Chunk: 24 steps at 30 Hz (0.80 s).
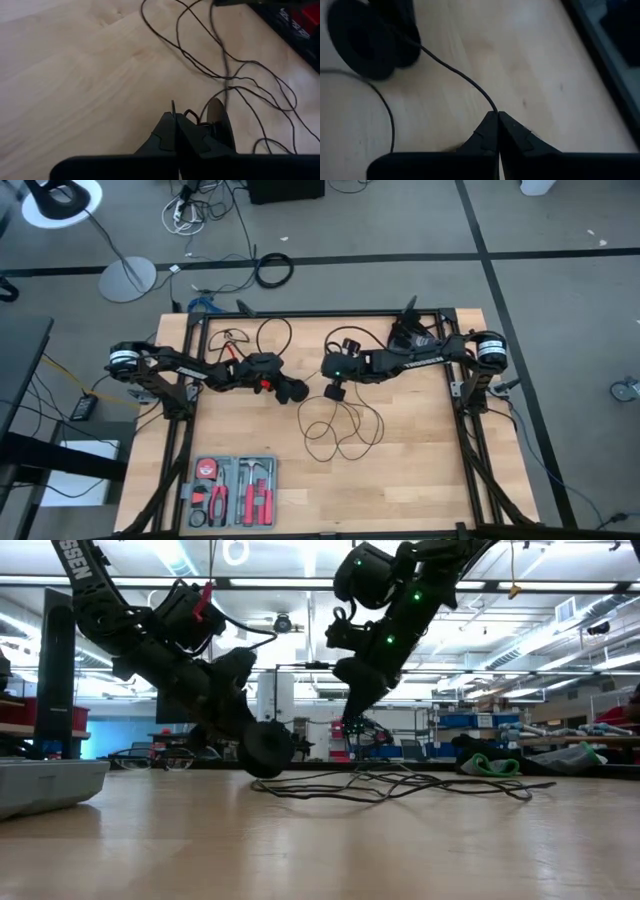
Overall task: Coil cords
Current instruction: Coil the black wire onto the black spool
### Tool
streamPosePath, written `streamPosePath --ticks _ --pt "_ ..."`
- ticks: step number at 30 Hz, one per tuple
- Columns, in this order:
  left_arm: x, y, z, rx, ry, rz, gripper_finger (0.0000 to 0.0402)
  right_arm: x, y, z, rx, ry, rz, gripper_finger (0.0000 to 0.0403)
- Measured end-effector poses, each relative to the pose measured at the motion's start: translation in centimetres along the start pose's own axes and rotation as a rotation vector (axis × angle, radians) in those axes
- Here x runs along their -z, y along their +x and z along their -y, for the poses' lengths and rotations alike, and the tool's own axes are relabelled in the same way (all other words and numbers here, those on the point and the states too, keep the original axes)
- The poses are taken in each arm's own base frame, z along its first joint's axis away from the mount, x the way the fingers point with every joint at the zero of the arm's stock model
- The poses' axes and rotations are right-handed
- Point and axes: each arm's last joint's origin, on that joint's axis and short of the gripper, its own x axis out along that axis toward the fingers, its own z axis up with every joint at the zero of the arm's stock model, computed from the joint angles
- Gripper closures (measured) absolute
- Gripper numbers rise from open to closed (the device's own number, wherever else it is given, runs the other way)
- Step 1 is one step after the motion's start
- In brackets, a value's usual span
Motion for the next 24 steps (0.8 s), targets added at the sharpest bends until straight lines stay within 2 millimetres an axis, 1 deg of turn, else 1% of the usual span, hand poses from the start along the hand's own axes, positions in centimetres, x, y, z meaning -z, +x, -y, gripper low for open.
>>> streamPosePath --ticks 4,7,10,12,14,17,19,21,24 --pt "-0.3 0.0 0.2 0.022 -0.001 0.026 0.0401 0.8 0.0 0.0 -0.014 0.063 -0.075 0.0402" --pt "-0.7 0.0 0.5 0.065 -0.024 0.060 0.0401 1.2 0.4 -1.0 -0.058 0.071 -0.102 0.0403" --pt "-1.2 -0.1 0.8 0.098 -0.037 0.104 0.0401 1.3 1.6 -2.6 -0.161 0.092 -0.092 0.0403" --pt "-1.3 -0.1 0.9 0.097 -0.045 0.126 0.0401 2.0 2.7 -4.2 -0.212 0.074 -0.107 0.0403" --pt "-1.3 -0.1 0.8 0.075 -0.048 0.136 0.0401 2.3 3.5 -5.8 -0.251 0.060 -0.078 0.0403" --pt "-1.3 -0.1 0.6 0.028 -0.054 0.150 0.0401 1.9 3.5 -7.7 -0.291 0.048 0.004 0.0403" --pt "-1.3 -0.1 0.5 -0.006 -0.057 0.160 0.0401 1.2 3.4 -8.7 -0.320 0.057 0.085 0.0403" --pt "-1.2 -0.1 0.3 -0.031 -0.059 0.166 0.0401 1.0 3.2 -9.0 -0.345 0.040 0.108 0.0403" --pt "-1.2 -0.1 0.2 -0.064 -0.061 0.172 0.0401 -0.3 3.1 -8.9 -0.370 0.051 0.158 0.0403"
